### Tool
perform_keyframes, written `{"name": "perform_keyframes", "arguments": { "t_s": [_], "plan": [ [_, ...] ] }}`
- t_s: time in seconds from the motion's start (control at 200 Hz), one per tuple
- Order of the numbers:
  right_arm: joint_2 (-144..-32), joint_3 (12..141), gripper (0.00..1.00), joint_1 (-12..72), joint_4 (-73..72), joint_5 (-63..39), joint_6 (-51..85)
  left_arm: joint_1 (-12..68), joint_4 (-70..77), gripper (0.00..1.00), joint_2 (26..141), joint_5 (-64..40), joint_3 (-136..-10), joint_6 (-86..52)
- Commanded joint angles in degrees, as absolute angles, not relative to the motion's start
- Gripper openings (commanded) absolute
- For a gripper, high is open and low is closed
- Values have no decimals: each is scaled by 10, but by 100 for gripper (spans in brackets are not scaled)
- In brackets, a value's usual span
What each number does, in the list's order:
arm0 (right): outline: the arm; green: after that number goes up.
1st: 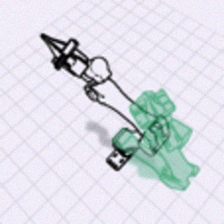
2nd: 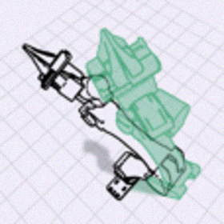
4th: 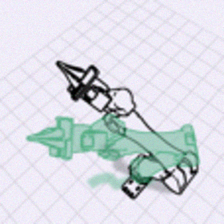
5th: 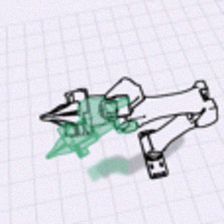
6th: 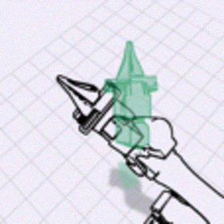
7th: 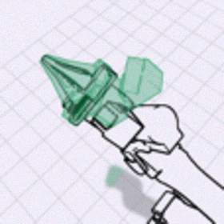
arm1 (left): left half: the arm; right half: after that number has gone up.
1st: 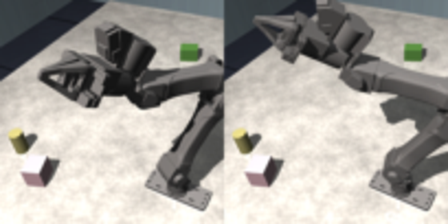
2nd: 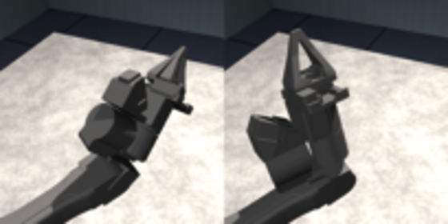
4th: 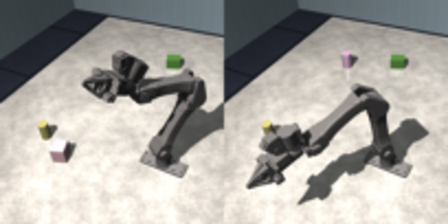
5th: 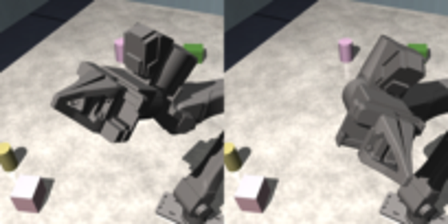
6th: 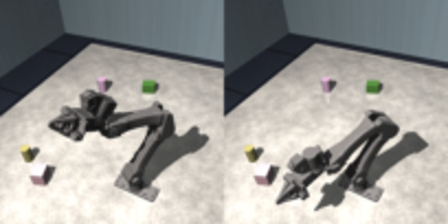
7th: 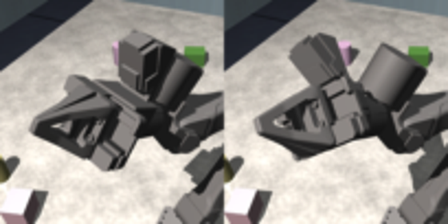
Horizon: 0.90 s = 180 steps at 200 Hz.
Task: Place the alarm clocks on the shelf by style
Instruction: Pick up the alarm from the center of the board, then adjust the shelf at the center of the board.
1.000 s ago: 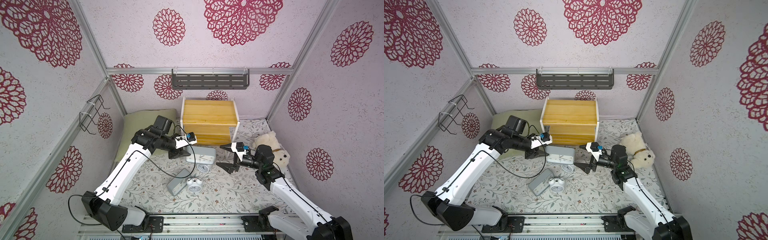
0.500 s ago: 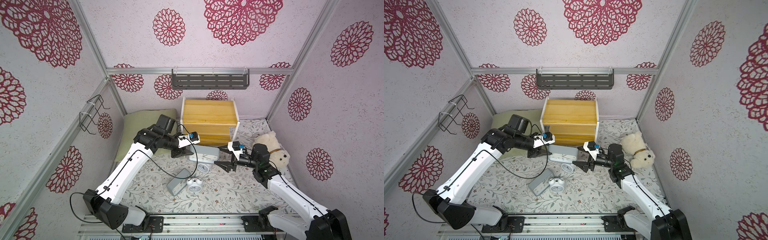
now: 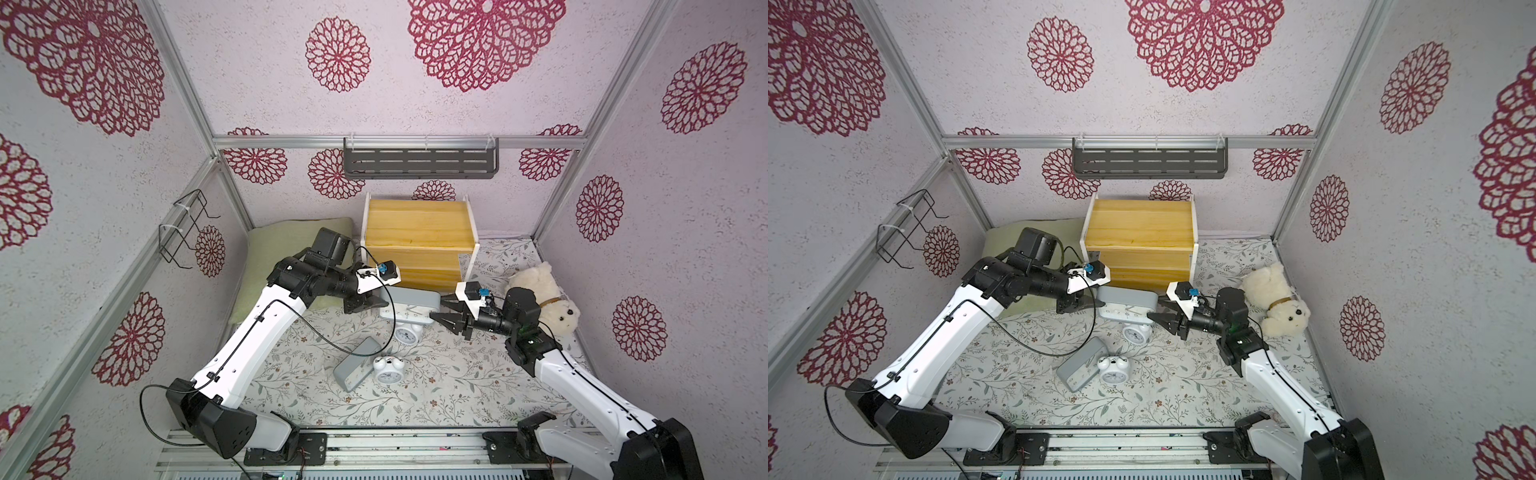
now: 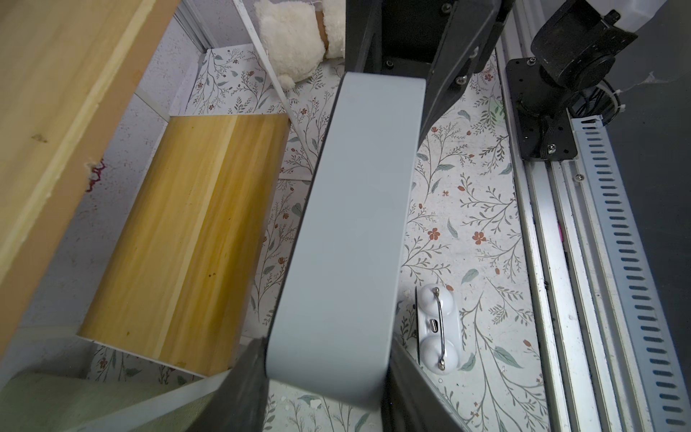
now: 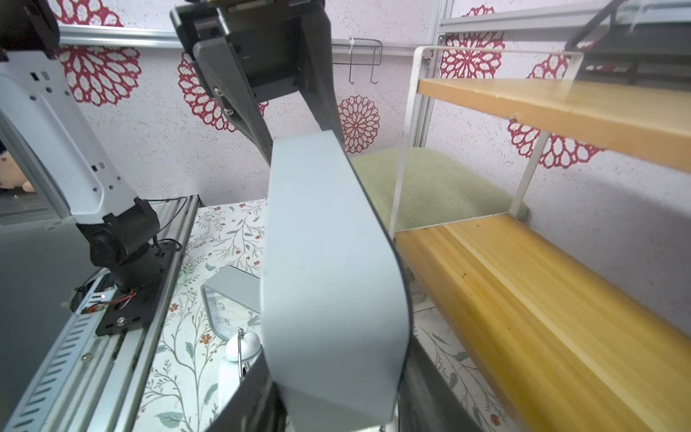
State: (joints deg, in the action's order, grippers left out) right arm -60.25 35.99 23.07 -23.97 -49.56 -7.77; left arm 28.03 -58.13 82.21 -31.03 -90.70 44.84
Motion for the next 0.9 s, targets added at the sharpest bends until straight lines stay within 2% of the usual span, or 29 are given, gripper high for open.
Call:
{"name": "perform_keyframes", "arguments": {
  "t_s": [0.0, 0.035, 0.135, 0.17, 0.215, 0.44, 0.62, 0.896],
  "plan": [
    [-587, 366, 34, 234, -263, -468, -66, 287, -540, 34, 822, -341, -906, 439],
    [-583, 364, 33, 234, -264, -461, -67, 287, -532, 48, 820, -336, -902, 433],
    [-563, 353, 28, 233, -264, -434, -69, 288, -490, 81, 806, -311, -881, 405],
    [-555, 349, 28, 233, -259, -426, -73, 288, -465, 88, 797, -299, -870, 385],
    [-542, 345, 27, 234, -250, -409, -74, 287, -440, 92, 787, -285, -857, 365],
    [-468, 322, 26, 233, -168, -336, -65, 279, -332, 99, 739, -194, -797, 267],
    [-399, 297, 26, 233, -107, -294, -37, 275, -268, 99, 708, -77, -757, 155],
    [-309, 278, 26, 232, 3, -189, 21, 273, -199, 98, 660, 38, -683, 88]
  ]
}}
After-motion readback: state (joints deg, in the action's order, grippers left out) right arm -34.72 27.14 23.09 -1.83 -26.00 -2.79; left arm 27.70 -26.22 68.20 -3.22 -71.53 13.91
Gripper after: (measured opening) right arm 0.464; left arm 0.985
